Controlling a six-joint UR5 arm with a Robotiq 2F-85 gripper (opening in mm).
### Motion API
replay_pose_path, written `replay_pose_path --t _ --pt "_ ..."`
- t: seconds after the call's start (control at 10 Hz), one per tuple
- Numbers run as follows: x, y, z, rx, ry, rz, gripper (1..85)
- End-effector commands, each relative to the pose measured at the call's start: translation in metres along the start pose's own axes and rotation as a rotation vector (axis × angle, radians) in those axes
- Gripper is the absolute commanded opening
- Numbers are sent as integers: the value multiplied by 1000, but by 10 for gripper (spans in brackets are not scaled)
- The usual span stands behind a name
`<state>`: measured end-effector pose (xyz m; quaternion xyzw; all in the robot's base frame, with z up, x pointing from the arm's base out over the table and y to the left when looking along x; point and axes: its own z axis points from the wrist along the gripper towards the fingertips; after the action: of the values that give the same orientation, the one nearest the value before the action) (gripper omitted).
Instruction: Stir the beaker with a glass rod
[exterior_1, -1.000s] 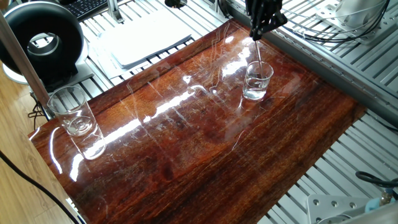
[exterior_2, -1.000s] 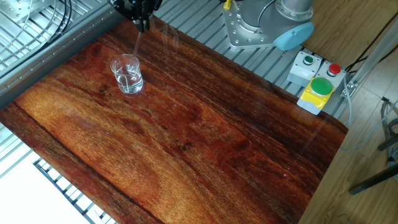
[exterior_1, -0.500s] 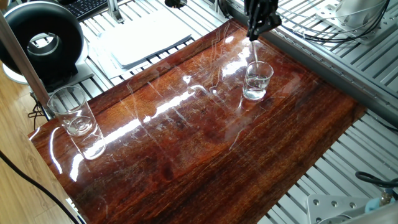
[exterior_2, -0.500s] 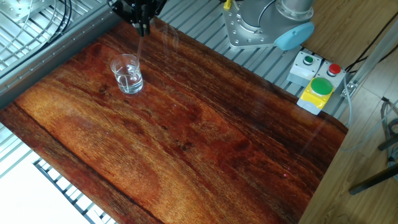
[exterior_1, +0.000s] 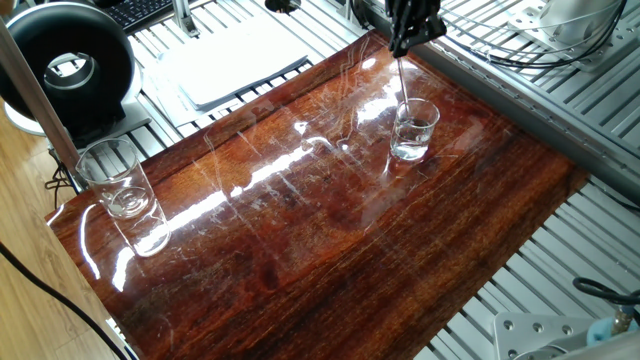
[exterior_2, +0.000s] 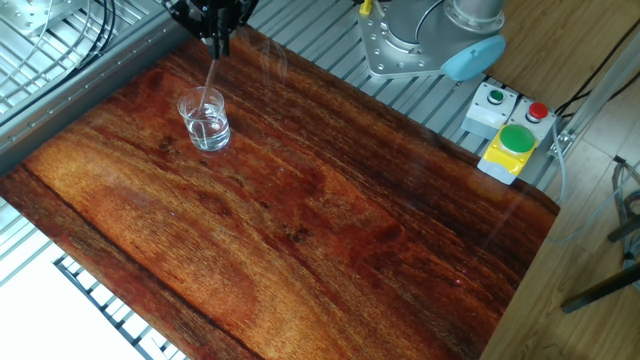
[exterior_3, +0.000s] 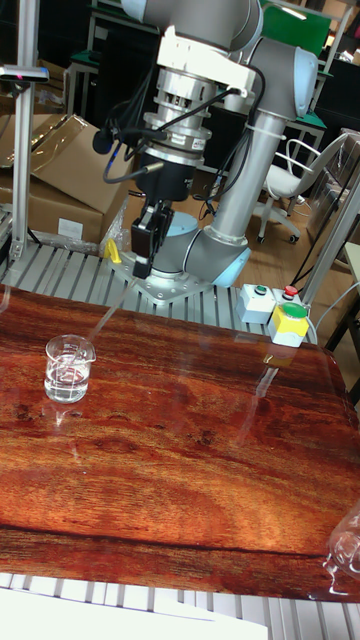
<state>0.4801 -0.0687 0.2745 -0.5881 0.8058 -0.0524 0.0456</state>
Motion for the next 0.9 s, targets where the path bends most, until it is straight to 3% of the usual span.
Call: replay_pose_path --t 0.0,0.2,0.4,0.6,0.8 --pt "-4 11 -1 -43 -21 53 10" --pt "-11 14 -2 -52 -41 68 10" --pt "-15 4 -1 -16 -57 46 10" --pt "-5 -12 -1 46 -20 -32 10" --pt "-3 -11 -1 44 -16 -32 10"
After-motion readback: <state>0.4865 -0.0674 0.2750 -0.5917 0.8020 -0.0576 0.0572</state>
